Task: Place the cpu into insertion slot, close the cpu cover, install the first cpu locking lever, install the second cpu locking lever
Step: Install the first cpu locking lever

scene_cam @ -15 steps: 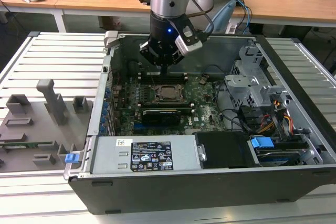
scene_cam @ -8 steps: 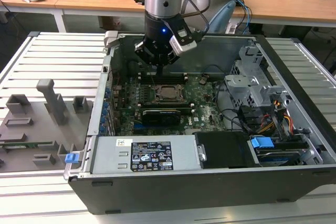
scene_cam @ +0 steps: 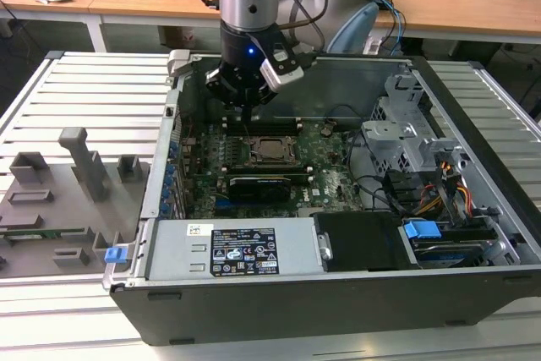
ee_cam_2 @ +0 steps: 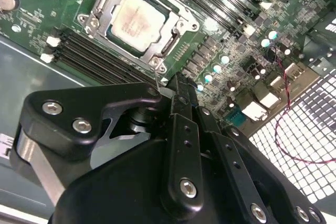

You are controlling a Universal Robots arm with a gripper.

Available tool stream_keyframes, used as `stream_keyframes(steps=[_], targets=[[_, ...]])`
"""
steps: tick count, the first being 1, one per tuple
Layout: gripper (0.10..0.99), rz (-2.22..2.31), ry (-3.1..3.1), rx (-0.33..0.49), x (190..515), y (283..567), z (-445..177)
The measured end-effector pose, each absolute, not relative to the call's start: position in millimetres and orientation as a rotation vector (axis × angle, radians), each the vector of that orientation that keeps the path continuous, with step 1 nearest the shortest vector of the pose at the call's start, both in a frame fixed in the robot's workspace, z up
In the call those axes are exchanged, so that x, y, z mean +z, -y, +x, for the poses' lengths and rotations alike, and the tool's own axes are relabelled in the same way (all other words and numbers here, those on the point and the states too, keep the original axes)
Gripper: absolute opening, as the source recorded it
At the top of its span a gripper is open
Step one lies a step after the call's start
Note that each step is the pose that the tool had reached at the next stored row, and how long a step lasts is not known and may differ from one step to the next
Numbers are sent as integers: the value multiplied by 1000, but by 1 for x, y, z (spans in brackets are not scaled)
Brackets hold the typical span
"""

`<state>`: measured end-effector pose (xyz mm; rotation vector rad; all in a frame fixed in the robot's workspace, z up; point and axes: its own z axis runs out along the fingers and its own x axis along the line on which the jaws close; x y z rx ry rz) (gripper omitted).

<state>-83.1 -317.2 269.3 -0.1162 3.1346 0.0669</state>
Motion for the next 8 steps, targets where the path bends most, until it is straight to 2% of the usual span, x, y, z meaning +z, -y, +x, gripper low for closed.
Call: stream_keyframes(steps=[8], targets=[[106,-134,-3134,67,266,312,-94]])
